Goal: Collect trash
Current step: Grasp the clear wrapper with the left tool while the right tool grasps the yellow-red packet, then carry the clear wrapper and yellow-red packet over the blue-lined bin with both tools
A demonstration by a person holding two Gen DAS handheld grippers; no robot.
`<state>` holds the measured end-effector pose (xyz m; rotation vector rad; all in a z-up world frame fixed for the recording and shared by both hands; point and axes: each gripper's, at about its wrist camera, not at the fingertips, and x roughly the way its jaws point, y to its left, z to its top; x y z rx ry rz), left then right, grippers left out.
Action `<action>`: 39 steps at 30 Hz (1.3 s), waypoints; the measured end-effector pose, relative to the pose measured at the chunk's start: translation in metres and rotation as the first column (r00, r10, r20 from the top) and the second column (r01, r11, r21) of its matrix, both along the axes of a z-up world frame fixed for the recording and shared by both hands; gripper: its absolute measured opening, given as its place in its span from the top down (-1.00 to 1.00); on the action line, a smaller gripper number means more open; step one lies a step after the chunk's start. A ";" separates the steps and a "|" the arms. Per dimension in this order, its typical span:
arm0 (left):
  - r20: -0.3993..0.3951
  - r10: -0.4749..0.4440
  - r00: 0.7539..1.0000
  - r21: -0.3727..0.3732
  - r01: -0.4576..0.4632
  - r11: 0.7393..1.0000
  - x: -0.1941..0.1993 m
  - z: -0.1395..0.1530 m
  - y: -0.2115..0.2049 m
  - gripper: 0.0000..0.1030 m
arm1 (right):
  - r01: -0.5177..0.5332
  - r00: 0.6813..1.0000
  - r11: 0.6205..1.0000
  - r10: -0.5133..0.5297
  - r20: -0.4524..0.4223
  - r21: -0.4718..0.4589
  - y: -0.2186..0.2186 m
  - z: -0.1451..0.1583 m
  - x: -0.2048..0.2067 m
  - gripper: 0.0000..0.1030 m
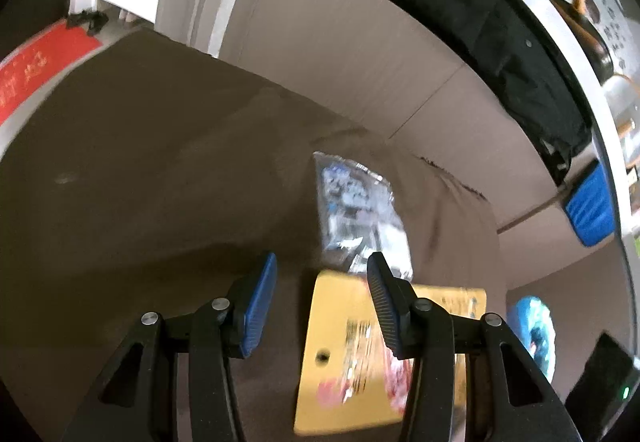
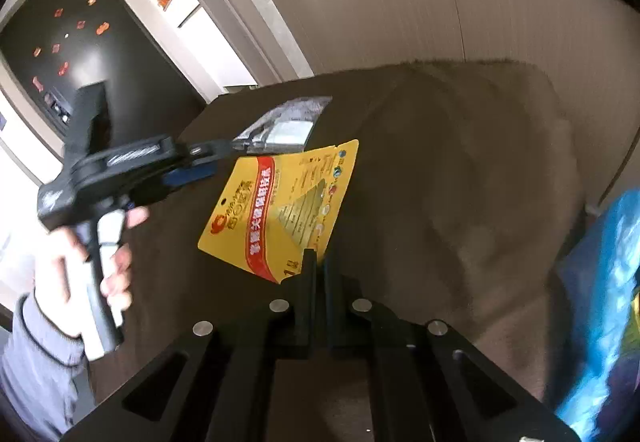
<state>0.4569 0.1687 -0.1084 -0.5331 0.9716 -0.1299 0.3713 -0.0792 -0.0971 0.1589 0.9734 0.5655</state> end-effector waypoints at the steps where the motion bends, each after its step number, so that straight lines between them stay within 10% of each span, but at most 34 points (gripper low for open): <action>1: -0.006 0.011 1.000 -0.012 -0.011 1.000 0.005 -0.001 -0.001 0.08 | 0.002 1.000 1.000 -0.002 0.006 -0.005 -0.002 0.002 -0.001 0.94; 7: -0.038 0.091 0.995 -0.007 -0.091 0.996 0.028 -0.002 -0.005 0.12 | 0.016 1.000 1.000 -0.016 0.004 -0.017 -0.018 0.003 -0.002 0.94; 11: -0.039 0.071 0.997 0.013 -0.071 0.997 0.036 0.002 -0.010 0.79 | 0.027 1.000 1.000 -0.027 0.000 -0.010 -0.025 0.003 -0.003 0.94; 14: -0.014 0.031 0.999 0.038 -0.030 0.999 0.029 0.006 -0.018 0.89 | 0.021 1.000 1.000 -0.021 0.011 -0.009 -0.024 0.009 -0.007 0.94; 39: 0.256 -0.166 0.952 0.373 0.061 0.926 -0.164 0.135 -0.050 0.96 | -0.013 0.968 0.991 0.045 0.246 -0.131 -0.033 0.122 -0.088 1.00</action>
